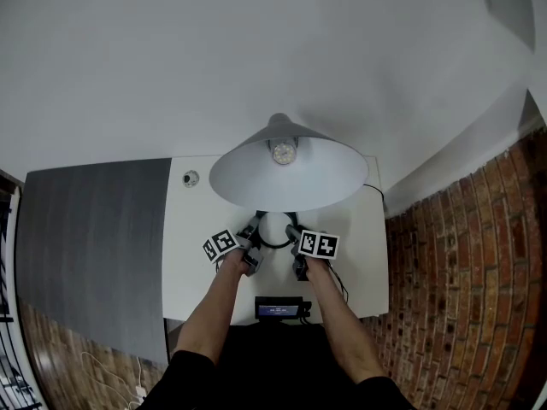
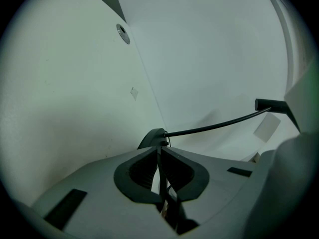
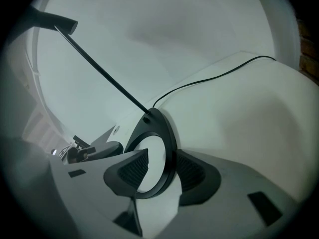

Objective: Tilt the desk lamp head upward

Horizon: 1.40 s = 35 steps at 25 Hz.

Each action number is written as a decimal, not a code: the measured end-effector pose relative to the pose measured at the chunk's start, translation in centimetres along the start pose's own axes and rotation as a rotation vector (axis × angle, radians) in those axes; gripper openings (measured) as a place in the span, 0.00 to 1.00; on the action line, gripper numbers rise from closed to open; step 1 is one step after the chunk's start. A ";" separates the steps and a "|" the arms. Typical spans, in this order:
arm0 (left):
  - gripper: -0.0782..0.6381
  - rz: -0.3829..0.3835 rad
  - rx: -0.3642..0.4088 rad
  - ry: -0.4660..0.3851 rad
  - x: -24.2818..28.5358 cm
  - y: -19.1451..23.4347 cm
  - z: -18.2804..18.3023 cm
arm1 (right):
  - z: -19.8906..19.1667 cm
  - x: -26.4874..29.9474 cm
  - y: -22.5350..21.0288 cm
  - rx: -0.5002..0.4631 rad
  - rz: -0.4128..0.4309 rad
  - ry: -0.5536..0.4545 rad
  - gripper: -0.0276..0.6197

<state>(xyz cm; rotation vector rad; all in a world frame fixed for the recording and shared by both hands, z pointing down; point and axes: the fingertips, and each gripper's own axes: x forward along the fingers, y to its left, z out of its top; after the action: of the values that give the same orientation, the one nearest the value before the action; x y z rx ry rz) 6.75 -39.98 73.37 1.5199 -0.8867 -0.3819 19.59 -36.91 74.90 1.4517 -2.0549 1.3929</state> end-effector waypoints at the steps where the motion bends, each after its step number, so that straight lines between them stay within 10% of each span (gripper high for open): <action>1: 0.13 -0.001 0.002 -0.001 0.0 0.0 0.0 | 0.0 0.0 0.0 -0.013 -0.005 0.002 0.31; 8: 0.13 -0.047 0.060 0.069 -1.3 -0.8 -1.4 | -0.6 -1.4 -0.5 0.041 0.040 -0.007 0.31; 16: 0.13 -0.342 0.088 0.120 -9.2 -7.3 -2.0 | 1.7 -15.1 -0.9 0.415 0.349 -0.358 0.31; 22: 0.13 -0.432 0.163 0.129 -14.4 -9.8 -1.2 | 0.3 -24.8 -0.1 0.479 0.376 -0.573 0.31; 35: 0.13 -0.698 0.380 0.127 -19.9 -21.8 -3.3 | 3.6 -34.4 13.5 0.167 0.539 -0.681 0.26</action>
<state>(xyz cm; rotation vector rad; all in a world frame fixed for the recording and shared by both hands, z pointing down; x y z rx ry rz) 2.80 -24.96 48.05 2.1708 -0.3082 -0.6311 25.38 -19.33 42.71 1.6858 -2.9940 1.3936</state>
